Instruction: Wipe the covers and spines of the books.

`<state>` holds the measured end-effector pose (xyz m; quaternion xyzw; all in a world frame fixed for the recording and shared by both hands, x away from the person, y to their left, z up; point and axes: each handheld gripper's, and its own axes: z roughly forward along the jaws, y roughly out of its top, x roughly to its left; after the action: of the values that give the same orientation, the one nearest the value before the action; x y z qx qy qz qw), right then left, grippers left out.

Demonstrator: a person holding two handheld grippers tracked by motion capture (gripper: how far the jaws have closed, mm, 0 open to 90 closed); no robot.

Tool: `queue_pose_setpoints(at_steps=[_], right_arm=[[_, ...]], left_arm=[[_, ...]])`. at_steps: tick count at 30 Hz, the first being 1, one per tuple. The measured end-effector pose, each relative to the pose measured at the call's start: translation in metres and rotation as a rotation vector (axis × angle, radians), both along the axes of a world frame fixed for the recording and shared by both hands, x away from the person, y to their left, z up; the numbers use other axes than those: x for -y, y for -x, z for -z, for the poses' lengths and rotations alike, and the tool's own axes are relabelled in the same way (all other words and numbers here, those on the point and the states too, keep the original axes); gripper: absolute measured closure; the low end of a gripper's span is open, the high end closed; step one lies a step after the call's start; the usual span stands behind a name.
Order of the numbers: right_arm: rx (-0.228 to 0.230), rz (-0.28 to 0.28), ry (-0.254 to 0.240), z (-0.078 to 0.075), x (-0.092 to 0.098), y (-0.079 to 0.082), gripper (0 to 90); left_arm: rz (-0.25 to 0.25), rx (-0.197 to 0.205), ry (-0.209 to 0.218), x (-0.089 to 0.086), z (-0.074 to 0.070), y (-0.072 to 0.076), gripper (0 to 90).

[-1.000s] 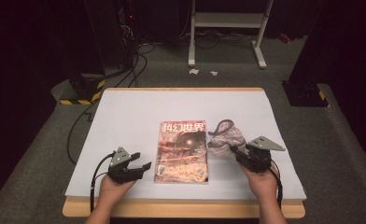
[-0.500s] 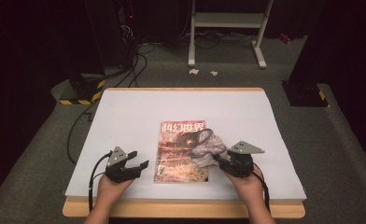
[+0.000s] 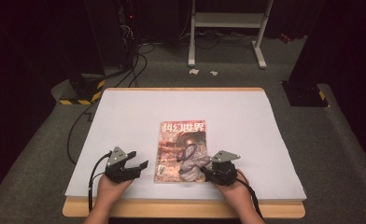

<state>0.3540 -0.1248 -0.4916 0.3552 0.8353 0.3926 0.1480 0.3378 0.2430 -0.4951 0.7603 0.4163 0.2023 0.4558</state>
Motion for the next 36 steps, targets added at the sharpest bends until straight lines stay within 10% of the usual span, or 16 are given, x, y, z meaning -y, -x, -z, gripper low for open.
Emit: queue_pose_setpoints(at_steps=[9, 24, 36], right_arm=[[0.028, -0.040, 0.047, -0.002, -0.022, 0.008, 61.2], [0.009, -0.132, 0.051, 0.000, -0.118, 0.008, 60.3], [-0.009, -0.104, 0.052, 0.000, -0.098, 0.003, 59.9]], left_arm=[[-0.003, 0.001, -0.007, -0.003, -0.001, -0.001, 32.7], [-0.091, 0.031, 0.055, -0.038, -0.014, 0.001, 32.7], [-0.063, 0.023, 0.044, -0.032, -0.010, 0.000, 32.6]])
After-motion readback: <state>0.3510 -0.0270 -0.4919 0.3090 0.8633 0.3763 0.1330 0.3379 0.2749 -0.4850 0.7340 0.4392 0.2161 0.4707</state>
